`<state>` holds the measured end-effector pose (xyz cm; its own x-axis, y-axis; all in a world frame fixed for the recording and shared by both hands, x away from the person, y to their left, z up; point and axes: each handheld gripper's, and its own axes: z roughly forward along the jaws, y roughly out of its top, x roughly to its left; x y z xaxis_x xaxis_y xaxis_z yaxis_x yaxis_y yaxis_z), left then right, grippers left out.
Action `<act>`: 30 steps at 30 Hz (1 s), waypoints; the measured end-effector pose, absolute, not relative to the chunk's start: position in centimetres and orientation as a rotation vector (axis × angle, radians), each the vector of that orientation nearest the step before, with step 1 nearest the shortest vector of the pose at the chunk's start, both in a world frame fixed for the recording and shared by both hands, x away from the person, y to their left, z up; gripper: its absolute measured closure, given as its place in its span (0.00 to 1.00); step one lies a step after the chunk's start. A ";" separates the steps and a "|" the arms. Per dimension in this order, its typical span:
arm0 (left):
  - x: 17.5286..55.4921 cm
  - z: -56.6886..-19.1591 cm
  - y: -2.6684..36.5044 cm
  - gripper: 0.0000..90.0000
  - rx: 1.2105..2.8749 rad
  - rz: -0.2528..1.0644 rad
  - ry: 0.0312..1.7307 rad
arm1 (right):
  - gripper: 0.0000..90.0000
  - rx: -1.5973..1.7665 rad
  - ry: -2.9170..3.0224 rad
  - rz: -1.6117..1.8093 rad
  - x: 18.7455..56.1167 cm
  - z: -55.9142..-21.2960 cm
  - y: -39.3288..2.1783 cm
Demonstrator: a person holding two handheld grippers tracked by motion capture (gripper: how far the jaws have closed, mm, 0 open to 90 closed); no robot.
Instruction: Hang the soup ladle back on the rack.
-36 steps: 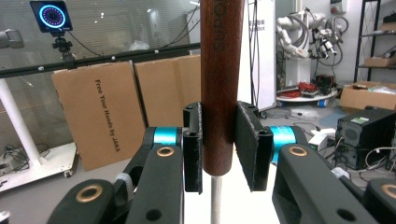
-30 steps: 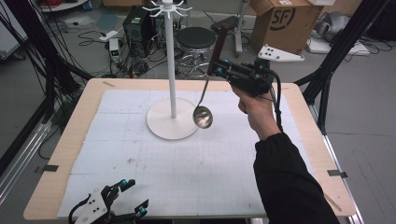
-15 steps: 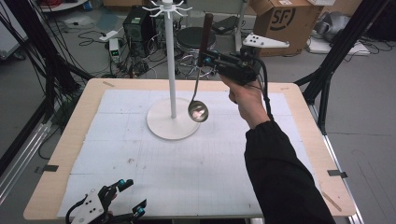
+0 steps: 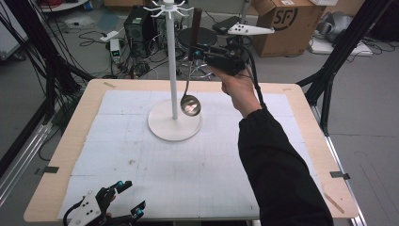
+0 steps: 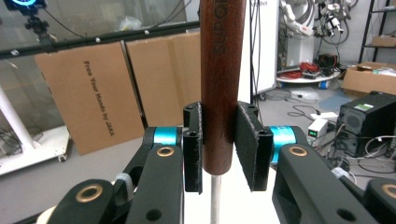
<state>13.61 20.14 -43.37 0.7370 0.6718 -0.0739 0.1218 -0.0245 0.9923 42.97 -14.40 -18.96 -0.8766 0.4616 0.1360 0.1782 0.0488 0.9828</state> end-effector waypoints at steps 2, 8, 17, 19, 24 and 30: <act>13.6 -43.3 20.0 0.29 1.566 0.500 0.658 | 0.81 0.656 2.107 1.915 43.1 -18.9 -14.3; 13.6 -43.3 20.1 0.29 1.553 0.489 0.656 | 0.81 0.665 2.124 1.900 43.8 -19.3 -14.0; 13.7 -43.3 20.3 0.29 1.542 0.474 0.665 | 0.81 0.665 2.122 1.906 44.2 -19.3 -13.6; 13.7 -43.3 20.3 0.29 1.538 0.474 0.666 | 0.81 0.657 2.128 1.900 44.2 -19.0 -13.4; 13.7 -43.3 20.3 0.29 1.537 0.476 0.665 | 0.81 0.659 2.133 1.892 44.4 -18.7 -13.1; 13.6 -43.3 20.4 0.29 1.536 0.476 0.665 | 0.81 0.666 2.139 1.888 44.6 -18.7 -12.9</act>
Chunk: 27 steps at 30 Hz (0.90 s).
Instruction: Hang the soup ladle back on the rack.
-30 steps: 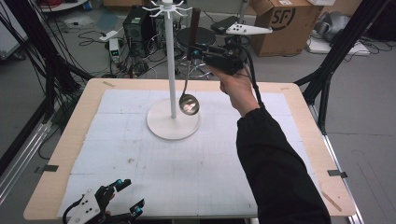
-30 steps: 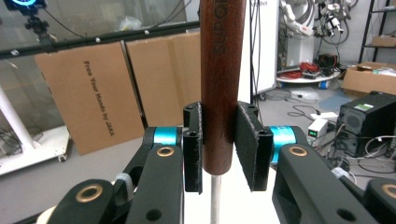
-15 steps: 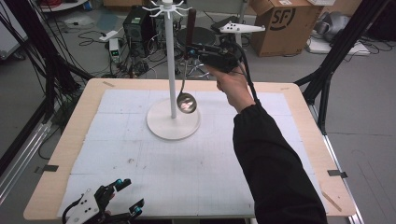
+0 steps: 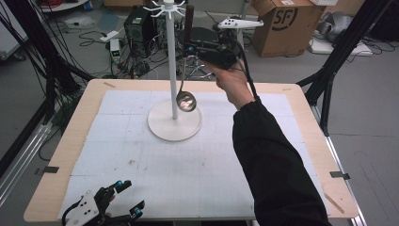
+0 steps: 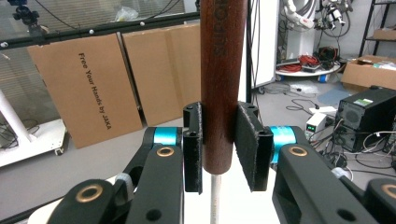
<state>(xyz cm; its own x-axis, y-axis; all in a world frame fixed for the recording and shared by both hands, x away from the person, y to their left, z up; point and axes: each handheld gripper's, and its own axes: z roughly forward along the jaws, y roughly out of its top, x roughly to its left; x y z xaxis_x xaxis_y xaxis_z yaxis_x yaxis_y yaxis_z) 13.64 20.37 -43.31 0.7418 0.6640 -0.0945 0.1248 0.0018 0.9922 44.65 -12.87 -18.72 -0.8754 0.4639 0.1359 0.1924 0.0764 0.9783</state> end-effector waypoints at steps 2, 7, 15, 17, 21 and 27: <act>13.6 -43.3 20.4 0.29 1.536 0.476 0.665 | 0.81 0.665 2.140 1.888 44.7 -18.7 -12.9; 13.6 -43.3 20.4 0.29 1.536 0.477 0.669 | 0.81 0.661 2.155 1.886 45.1 -18.9 -12.6; 13.5 -43.3 20.6 0.29 1.532 0.479 0.676 | 0.81 0.651 2.167 1.875 45.4 -18.8 -11.9; 13.5 -43.3 20.7 0.29 1.528 0.483 0.673 | 0.81 0.654 2.170 1.871 45.5 -18.8 -11.8; 13.4 -43.3 20.7 0.29 1.528 0.480 0.673 | 0.81 0.661 2.185 1.846 45.7 -19.2 -11.3; 13.3 -43.2 20.9 0.29 1.524 0.486 0.673 | 0.81 0.663 2.161 1.831 45.4 -19.3 -11.1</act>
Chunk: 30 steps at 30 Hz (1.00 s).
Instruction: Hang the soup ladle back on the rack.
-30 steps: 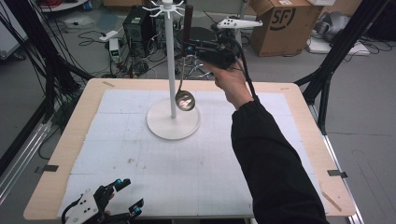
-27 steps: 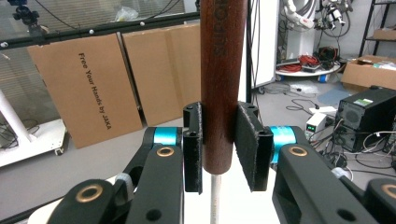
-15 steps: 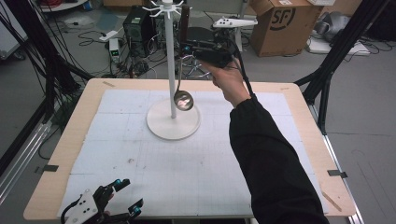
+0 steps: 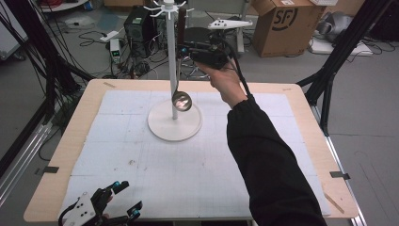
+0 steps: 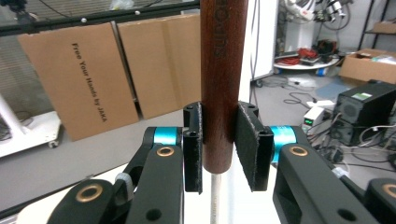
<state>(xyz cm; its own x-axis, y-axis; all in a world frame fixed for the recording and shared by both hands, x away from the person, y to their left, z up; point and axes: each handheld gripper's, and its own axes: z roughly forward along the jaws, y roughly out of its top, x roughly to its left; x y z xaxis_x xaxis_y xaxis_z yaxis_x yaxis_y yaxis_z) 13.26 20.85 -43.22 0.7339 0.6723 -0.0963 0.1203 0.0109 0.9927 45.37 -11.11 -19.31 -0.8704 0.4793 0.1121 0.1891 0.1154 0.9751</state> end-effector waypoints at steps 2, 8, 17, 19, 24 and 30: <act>13.2 -43.3 20.9 0.29 1.524 0.486 0.681 | 0.77 0.676 2.139 1.841 45.2 -19.5 -11.3; 13.1 -43.3 21.1 0.29 1.513 0.482 0.692 | 0.52 0.735 2.111 1.842 44.9 -19.8 -11.7; 13.1 -43.4 20.5 0.29 1.540 0.477 0.680 | 0.41 0.723 2.068 1.819 41.3 -20.4 -14.0; 13.1 -43.3 20.3 0.29 1.546 0.474 0.680 | 0.40 0.716 2.052 1.816 39.9 -20.5 -15.1; 13.5 -42.8 19.9 0.28 1.535 0.443 0.685 | 0.38 0.718 1.991 1.837 36.8 -20.9 -18.3; 14.6 -41.8 19.4 0.28 1.491 0.375 0.694 | 0.29 0.722 1.934 1.843 33.5 -22.0 -21.8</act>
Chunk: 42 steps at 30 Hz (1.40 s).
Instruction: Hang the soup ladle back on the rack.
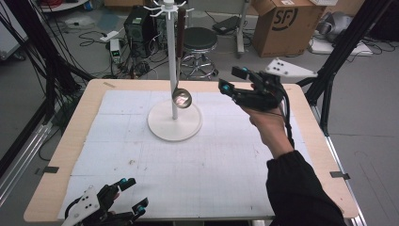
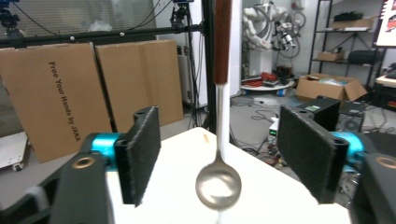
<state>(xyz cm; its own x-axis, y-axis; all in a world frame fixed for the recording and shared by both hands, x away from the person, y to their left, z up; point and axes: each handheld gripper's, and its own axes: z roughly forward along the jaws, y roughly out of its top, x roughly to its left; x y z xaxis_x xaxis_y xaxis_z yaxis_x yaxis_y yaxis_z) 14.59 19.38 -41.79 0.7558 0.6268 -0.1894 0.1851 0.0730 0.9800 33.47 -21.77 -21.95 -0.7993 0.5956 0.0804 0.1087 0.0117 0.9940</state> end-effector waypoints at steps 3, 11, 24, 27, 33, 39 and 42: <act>15.2 -41.2 19.2 0.28 1.502 0.369 0.687 | 0.25 0.722 1.920 1.852 31.8 -22.8 -23.4; 17.1 -39.2 18.9 0.28 1.485 0.398 0.671 | 0.21 0.689 1.897 1.854 26.8 -25.2 -27.1; 16.8 -37.8 16.9 0.28 1.470 0.433 0.644 | 0.20 0.670 1.907 1.848 20.2 -29.0 -29.9; 16.6 -38.0 16.8 0.28 1.463 0.437 0.645 | 0.20 0.660 1.901 1.863 19.3 -29.8 -30.1; 16.4 -38.8 17.0 0.28 1.459 0.451 0.647 | 0.19 0.690 1.907 1.835 18.7 -32.0 -30.3; 16.2 -39.9 17.6 0.28 1.460 0.473 0.656 | 0.19 0.739 1.908 1.807 18.7 -35.1 -30.6; 16.0 -40.3 18.0 0.28 1.452 0.485 0.655 | 0.19 0.759 1.917 1.798 18.8 -36.3 -30.4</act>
